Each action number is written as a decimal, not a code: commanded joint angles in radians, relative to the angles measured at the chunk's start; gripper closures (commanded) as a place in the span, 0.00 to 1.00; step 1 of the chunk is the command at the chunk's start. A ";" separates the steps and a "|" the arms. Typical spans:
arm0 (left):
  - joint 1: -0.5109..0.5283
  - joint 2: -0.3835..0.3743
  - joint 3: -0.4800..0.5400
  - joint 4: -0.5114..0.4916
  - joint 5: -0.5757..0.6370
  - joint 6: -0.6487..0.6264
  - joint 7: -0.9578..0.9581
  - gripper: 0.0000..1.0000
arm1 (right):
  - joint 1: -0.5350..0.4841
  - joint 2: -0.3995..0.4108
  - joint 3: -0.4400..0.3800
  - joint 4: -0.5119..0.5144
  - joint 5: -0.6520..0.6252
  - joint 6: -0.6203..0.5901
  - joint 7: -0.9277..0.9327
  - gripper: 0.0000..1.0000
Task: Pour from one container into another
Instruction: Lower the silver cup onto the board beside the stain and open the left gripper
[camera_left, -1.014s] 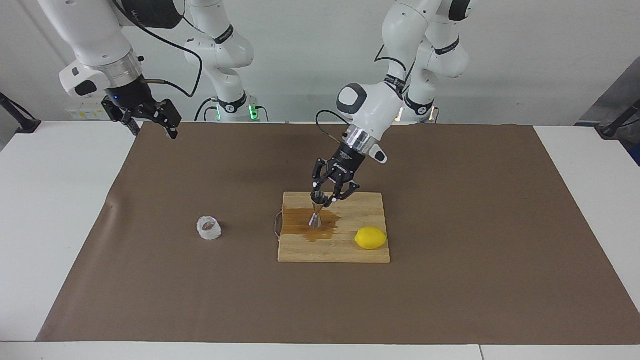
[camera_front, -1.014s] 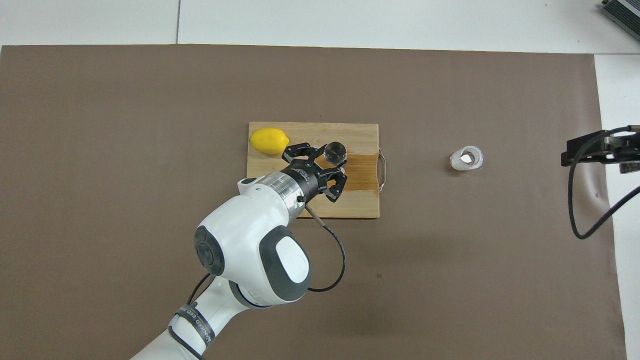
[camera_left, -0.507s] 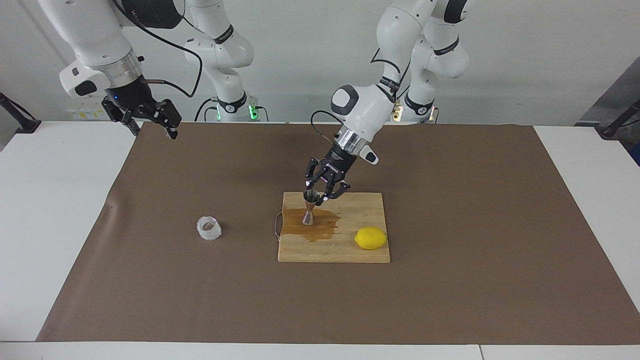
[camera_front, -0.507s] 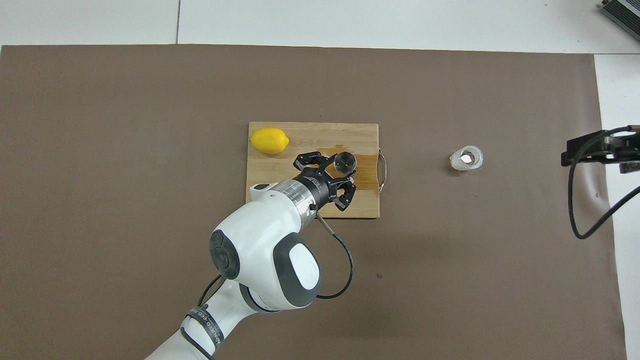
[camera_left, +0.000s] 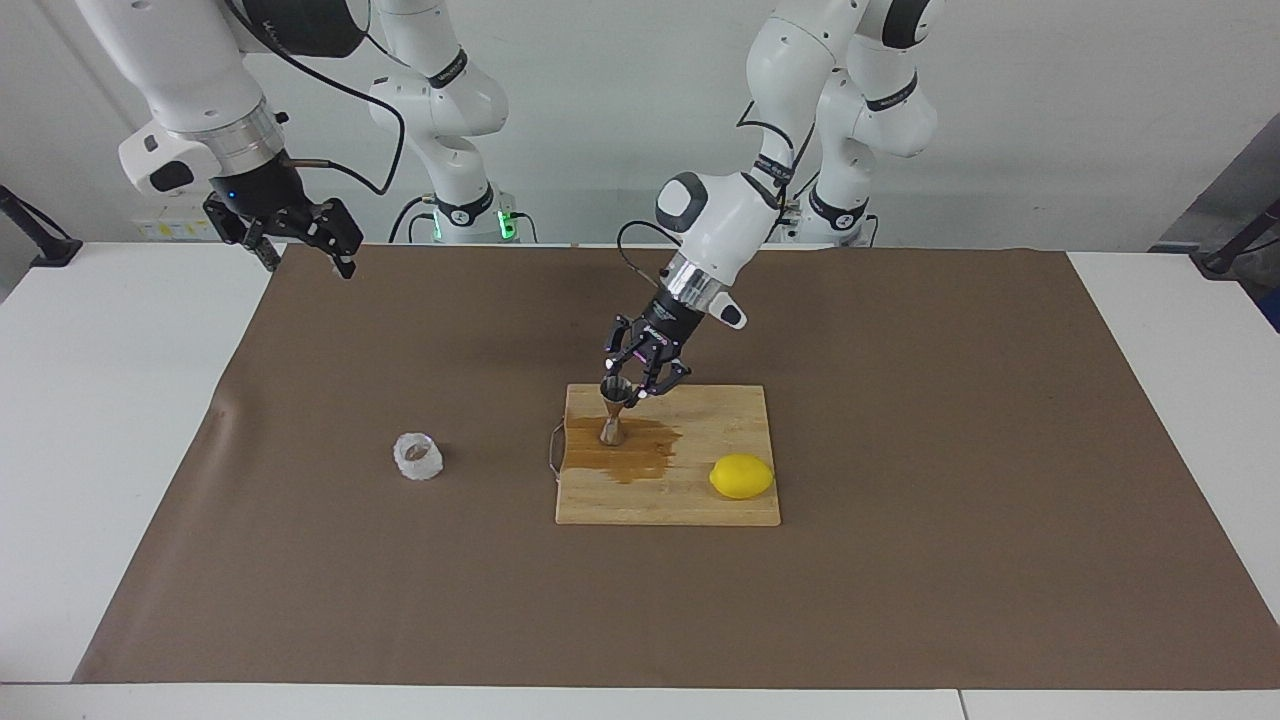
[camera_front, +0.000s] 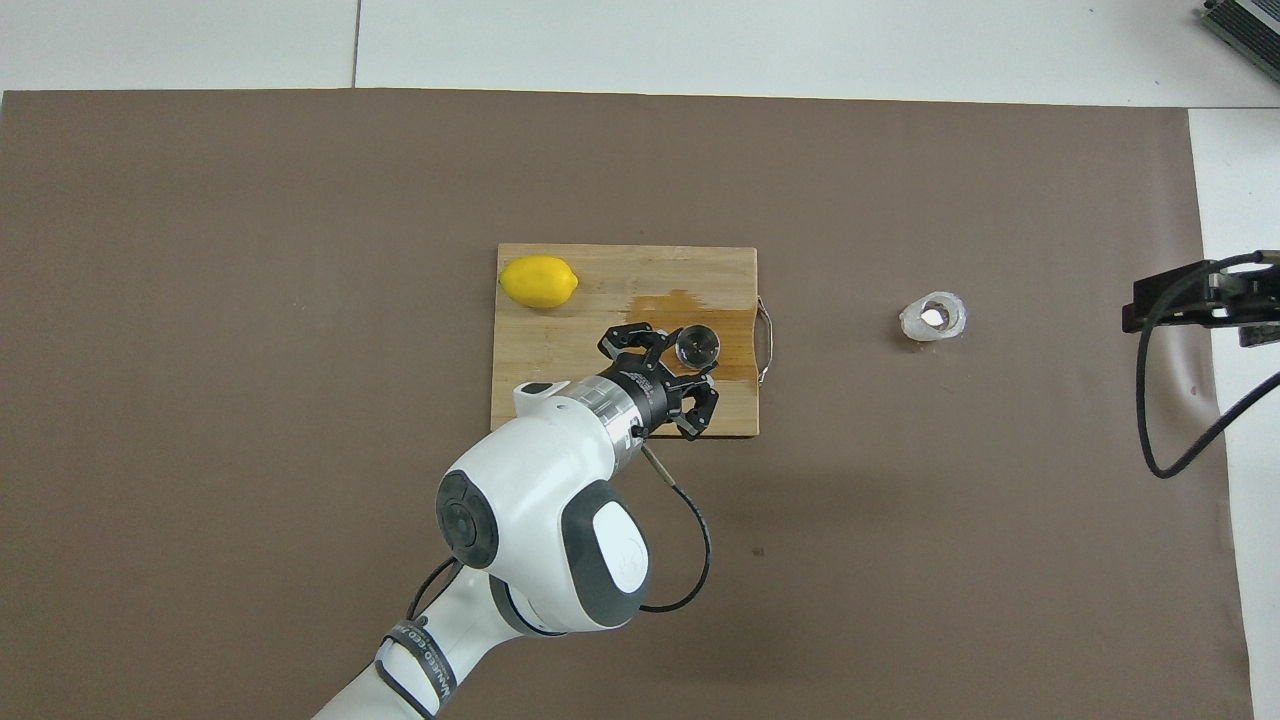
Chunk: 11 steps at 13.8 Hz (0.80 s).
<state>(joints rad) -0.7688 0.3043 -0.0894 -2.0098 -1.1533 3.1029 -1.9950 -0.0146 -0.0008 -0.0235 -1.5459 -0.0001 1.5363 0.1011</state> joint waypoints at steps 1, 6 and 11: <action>-0.017 -0.004 0.014 -0.009 0.024 0.010 -0.007 0.83 | -0.010 -0.004 0.005 0.003 -0.006 -0.008 -0.024 0.00; -0.017 -0.004 0.014 -0.009 0.026 0.011 -0.007 0.77 | -0.010 -0.004 0.005 0.003 -0.006 -0.008 -0.024 0.00; -0.017 0.019 0.014 0.005 0.050 0.017 -0.008 0.71 | -0.010 -0.004 0.005 0.003 -0.006 -0.008 -0.024 0.00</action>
<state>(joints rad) -0.7688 0.3108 -0.0886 -2.0099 -1.1223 3.1037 -1.9946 -0.0146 -0.0008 -0.0235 -1.5459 -0.0001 1.5363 0.1011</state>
